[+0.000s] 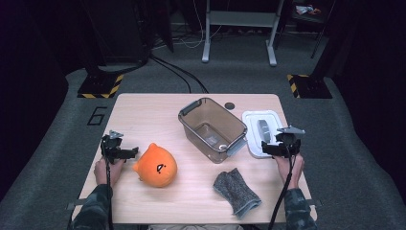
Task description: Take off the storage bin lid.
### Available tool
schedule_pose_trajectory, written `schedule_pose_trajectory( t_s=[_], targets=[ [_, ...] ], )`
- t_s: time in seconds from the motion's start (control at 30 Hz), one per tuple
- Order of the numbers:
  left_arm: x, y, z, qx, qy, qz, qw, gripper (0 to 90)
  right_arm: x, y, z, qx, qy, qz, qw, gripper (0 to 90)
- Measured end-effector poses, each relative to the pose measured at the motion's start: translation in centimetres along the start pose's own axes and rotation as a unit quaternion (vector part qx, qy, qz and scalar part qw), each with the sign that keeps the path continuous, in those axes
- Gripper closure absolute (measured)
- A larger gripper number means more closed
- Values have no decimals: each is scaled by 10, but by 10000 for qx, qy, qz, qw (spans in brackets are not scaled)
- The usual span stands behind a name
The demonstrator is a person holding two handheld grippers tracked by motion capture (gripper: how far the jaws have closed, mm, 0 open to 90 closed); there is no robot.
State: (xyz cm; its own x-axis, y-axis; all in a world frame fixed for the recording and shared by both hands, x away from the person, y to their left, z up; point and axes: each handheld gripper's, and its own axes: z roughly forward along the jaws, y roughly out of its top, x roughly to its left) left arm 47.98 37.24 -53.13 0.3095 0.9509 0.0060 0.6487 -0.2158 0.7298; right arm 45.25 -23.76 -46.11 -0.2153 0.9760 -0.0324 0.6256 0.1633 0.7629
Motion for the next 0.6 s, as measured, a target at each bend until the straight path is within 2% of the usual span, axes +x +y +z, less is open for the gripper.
schedule_pose_trajectory(
  t_s=[0.03, 0.1, 0.3, 0.43, 0.6],
  targets=[
    [0, 0, 0, 0, 0, 0, 10000, 2, 0, 0, 0, 0, 0, 0, 10000, 65],
    [0, 0, 0, 3, 2, 1, 10000, 2, 1, -11, -6, 32, 36, -37, 10000, 48],
    [0, 0, 0, 2, -7, -4, 10000, 2, 4, -33, -12, 111, -76, -162, 9998, 33],
    [0, 0, 0, 4, 4, 0, 10000, 2, 3, -51, -14, 134, -111, -68, 9998, 22],
    [0, 0, 0, 5, -4, -7, 10000, 2, 1, -65, -15, 187, -176, -35, 9997, 5]
  ],
)
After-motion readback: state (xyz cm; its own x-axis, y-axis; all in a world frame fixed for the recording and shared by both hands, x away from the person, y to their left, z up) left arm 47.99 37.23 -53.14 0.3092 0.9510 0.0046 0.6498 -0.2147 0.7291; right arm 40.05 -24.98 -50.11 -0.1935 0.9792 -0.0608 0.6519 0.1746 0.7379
